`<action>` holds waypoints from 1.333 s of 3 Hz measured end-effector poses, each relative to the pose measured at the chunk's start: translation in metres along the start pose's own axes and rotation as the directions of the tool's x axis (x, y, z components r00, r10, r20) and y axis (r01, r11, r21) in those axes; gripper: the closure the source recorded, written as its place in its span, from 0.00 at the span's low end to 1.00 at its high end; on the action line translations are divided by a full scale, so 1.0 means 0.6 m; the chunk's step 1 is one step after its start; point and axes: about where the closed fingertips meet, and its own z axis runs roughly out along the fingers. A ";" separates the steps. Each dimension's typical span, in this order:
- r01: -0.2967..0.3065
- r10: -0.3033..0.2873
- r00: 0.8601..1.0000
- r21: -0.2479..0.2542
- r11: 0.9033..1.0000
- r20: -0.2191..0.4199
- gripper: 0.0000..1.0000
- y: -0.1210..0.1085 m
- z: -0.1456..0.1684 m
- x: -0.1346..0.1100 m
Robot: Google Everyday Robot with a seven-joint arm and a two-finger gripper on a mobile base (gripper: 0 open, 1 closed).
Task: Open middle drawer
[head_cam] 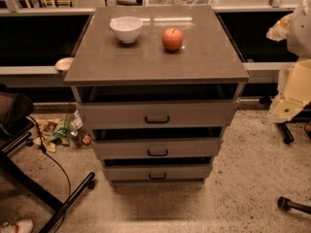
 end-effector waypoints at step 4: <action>0.216 -0.207 0.971 -0.070 0.974 0.116 0.00 0.079 0.216 -0.033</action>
Offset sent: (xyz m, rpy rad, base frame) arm 0.0068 0.0220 -0.0903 -0.0438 -0.0416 0.1932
